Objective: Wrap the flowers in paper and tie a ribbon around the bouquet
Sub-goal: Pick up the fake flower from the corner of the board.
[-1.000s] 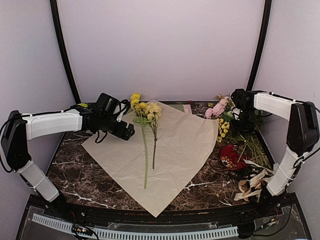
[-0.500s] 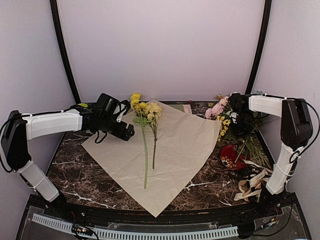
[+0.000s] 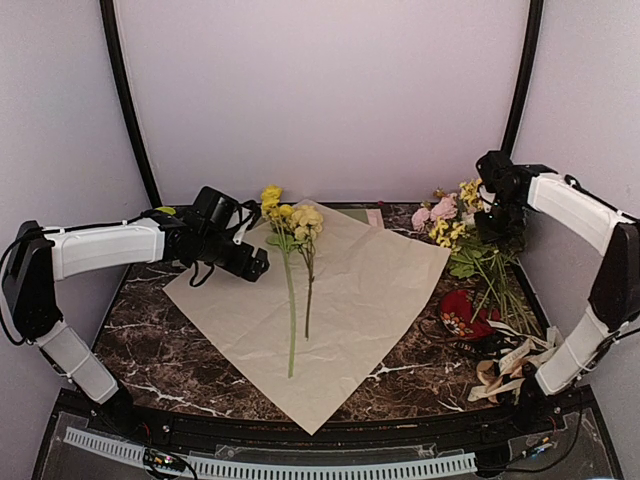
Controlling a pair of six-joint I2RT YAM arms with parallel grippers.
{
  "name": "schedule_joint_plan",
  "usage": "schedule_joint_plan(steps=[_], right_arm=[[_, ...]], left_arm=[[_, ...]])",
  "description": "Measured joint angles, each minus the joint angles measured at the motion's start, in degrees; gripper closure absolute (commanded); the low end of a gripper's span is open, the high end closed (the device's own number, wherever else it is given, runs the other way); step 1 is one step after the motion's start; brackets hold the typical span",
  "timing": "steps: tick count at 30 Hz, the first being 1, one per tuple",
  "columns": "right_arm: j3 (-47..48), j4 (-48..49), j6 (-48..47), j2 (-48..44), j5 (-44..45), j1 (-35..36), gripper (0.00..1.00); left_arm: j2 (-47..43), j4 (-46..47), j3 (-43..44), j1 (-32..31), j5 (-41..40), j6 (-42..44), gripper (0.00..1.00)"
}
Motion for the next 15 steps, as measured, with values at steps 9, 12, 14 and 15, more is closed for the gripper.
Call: schedule_joint_plan(steps=[9, 12, 14, 15], right_arm=[[3.56, 3.56, 2.45, -15.32, -1.27, 0.0, 1.0], [3.43, 7.26, 5.22, -19.34, -5.9, -0.04, 1.0], [1.27, 12.81, 9.05, -22.05, -11.43, 0.07, 1.0], [-0.52, 16.06, 11.28, -23.21, -14.21, 0.39, 1.0]], left_arm=[[0.0, 0.02, 0.0, 0.0, 0.0, 0.0, 0.03], [0.0, 0.0, 0.0, 0.0, 0.0, 0.0, 0.03], [0.0, 0.0, 0.0, 0.0, -0.09, 0.0, 0.03], [0.0, 0.02, 0.0, 0.0, -0.11, 0.0, 0.03]])
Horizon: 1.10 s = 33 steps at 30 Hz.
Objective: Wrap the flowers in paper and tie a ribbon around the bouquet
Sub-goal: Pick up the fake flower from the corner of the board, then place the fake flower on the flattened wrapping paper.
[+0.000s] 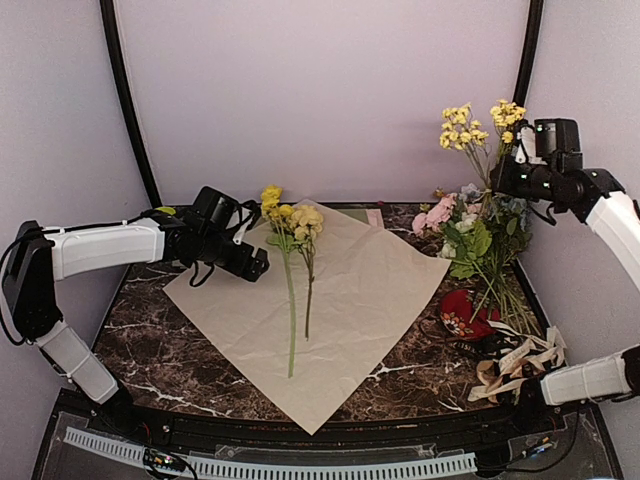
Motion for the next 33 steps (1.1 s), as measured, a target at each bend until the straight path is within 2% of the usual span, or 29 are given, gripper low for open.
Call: schedule_joint_plan(steps=[2, 5, 7, 10, 16, 22, 27, 28, 31, 33], right_arm=[[-4.52, 7.45, 4.7, -1.4, -4.48, 1.81, 1.0], [-12.31, 21.7, 12.41, 0.72, -9.49, 8.92, 1.0], [-14.8, 30.12, 16.55, 6.51, -13.05, 14.53, 1.0], [-12.28, 37.05, 20.28, 18.88, -17.62, 21.2, 1.0], [1.81, 42.01, 23.47, 40.19, -25.16, 28.57, 1.0], [12.5, 42.97, 26.29, 52.92, -29.14, 31.08, 1.0], [19.96, 36.44, 25.07, 61.13, -30.25, 31.45, 1.0], [20.5, 34.97, 24.48, 61.92, -30.23, 31.45, 0.98], [21.99, 28.96, 22.38, 63.19, -29.44, 31.5, 0.72], [23.39, 25.79, 20.92, 63.56, -28.52, 31.56, 0.61]], left_arm=[[0.0, 0.0, 0.0, 0.0, 0.02, 0.0, 0.03], [0.0, 0.0, 0.0, 0.0, 0.04, -0.02, 0.03], [0.0, -0.02, 0.0, 0.0, -0.02, -0.02, 0.03], [0.0, -0.07, 0.0, 0.0, -0.15, -0.04, 0.02], [-0.07, -0.07, 0.11, 0.0, -1.66, -0.04, 0.02], [-0.83, -0.09, 0.15, 0.17, -2.64, -0.04, 0.02], [-0.85, -0.11, 0.31, 0.17, -2.95, -0.07, 0.02], [-0.85, -0.13, 0.31, 0.17, -2.97, -0.07, 0.02], [-0.85, -0.28, 0.42, 0.17, -2.89, -0.07, 0.02], [-0.85, -0.46, 0.57, 0.17, -2.86, -0.07, 0.02]])
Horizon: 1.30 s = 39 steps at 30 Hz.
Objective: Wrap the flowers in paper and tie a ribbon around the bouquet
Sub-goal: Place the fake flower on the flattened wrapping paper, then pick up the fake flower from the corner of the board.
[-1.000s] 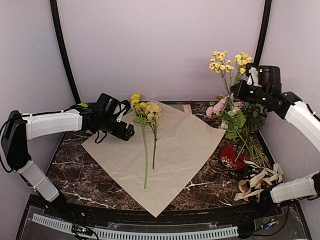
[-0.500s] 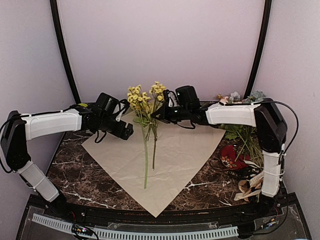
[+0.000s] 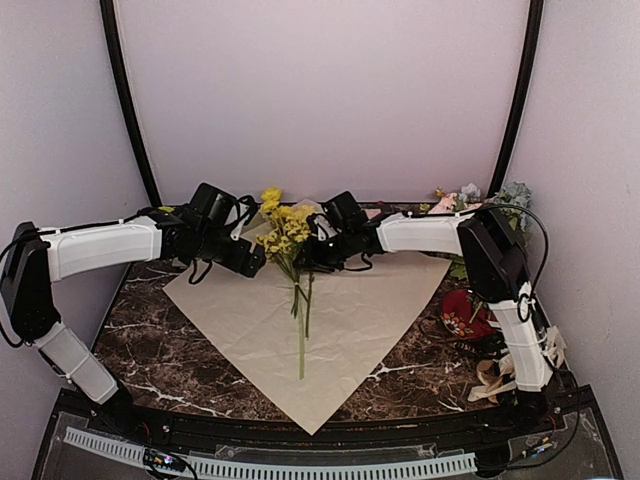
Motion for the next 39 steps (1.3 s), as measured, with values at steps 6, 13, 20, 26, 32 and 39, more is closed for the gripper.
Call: schedule_joint_plan(steps=[6, 13, 20, 26, 32, 39], right_arm=[[7.74, -9.14, -6.69, 0.7, 4.66, 0.7, 0.55], [10.03, -16.96, -13.92, -1.75, 13.25, 0.57, 0.55], [-2.23, -22.77, -20.46, -20.0, 26.71, -5.07, 0.64], [-11.67, -27.3, -22.77, -32.74, 36.52, -19.23, 0.7], [-22.25, -35.56, -22.8, -33.81, 42.73, -24.17, 0.68], [-29.57, -40.3, -22.82, -36.37, 45.53, -27.39, 0.69]], left_arm=[[0.02, -0.07, 0.35, 0.0, 0.15, -0.02, 0.02], [0.24, -0.28, 0.39, 0.0, 0.13, -0.02, 0.02], [0.33, -0.85, 0.5, 0.0, 0.17, -0.02, 0.02], [0.81, -1.07, 0.96, 0.0, 0.63, -0.02, 0.02], [1.01, -1.16, 1.16, 0.0, 0.76, -0.02, 0.02], [1.33, -1.27, 1.27, 0.0, 0.92, 0.0, 0.02]])
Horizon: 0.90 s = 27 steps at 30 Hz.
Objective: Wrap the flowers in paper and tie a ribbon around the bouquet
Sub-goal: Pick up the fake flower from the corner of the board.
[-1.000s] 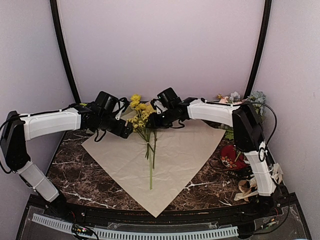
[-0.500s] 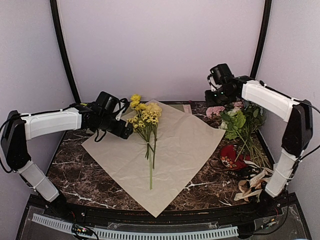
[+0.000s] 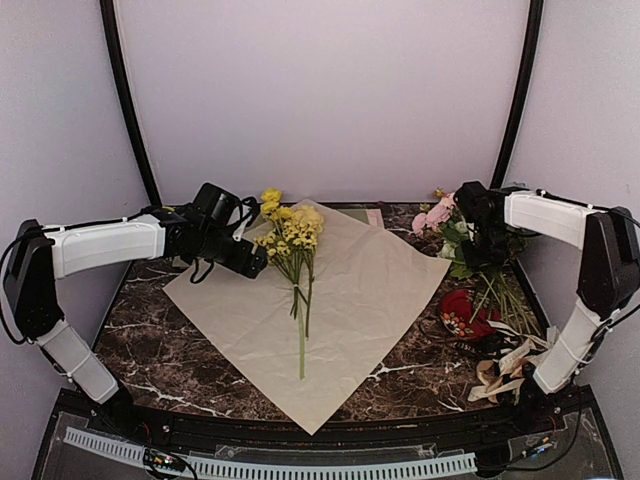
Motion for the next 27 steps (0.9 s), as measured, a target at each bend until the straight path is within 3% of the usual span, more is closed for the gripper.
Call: schedule_joint_plan(steps=[12, 18, 20, 24, 27], right_arm=[[-0.79, 3.28, -3.06, 3.23, 3.15, -4.59, 0.74], [-2.08, 7.72, -3.39, 0.35, 0.55, -7.15, 0.76], [-3.91, 10.45, -3.13, -2.64, -1.55, -9.66, 0.74], [-7.32, 16.55, -1.44, -8.11, -6.58, -17.2, 0.57], [-8.35, 20.59, -0.24, -8.33, -10.34, -21.68, 0.53]], left_arm=[[0.48, -0.11, 0.0, 0.0, 0.33, 0.0, 0.02], [0.55, -0.31, 0.0, 0.0, 0.42, 0.0, 0.02], [0.61, -0.46, 0.02, 0.0, 0.46, 0.0, 0.02], [0.76, -0.48, 0.04, 0.0, 0.66, 0.0, 0.02], [0.9, -0.52, 0.09, 0.0, 0.63, 0.0, 0.02]])
